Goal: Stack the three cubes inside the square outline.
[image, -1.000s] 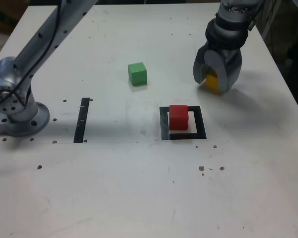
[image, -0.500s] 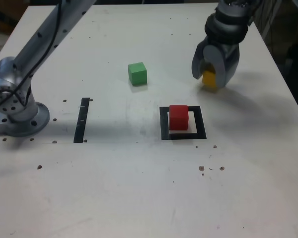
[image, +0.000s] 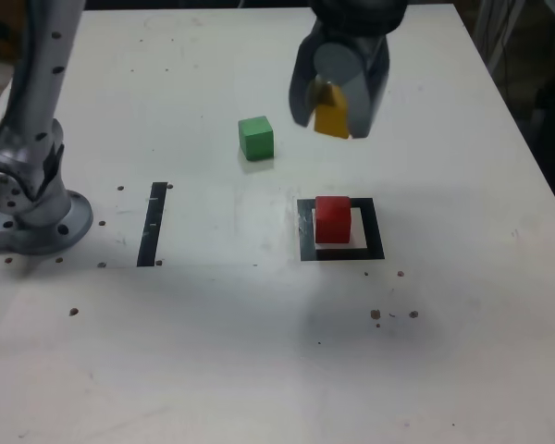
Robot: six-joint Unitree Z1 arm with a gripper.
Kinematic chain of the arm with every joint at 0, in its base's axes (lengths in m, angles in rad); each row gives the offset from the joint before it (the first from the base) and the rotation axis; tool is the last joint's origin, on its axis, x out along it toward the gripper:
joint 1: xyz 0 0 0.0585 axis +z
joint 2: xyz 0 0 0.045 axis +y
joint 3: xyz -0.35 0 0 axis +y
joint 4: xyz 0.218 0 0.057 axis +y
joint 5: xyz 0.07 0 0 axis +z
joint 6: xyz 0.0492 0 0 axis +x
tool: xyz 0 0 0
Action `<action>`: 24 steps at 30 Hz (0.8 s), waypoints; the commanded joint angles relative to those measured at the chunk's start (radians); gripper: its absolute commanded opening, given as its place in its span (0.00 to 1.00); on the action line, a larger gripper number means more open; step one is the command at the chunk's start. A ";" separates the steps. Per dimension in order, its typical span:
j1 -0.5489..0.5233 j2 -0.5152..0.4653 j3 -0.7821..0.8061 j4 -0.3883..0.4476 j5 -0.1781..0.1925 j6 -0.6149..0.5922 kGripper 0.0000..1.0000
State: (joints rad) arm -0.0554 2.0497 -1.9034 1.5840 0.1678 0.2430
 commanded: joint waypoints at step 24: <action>-0.080 -0.004 0.208 -0.189 -0.159 -0.366 0.11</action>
State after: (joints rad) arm -0.1370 2.0546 -1.6984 1.3931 0.0053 -0.1276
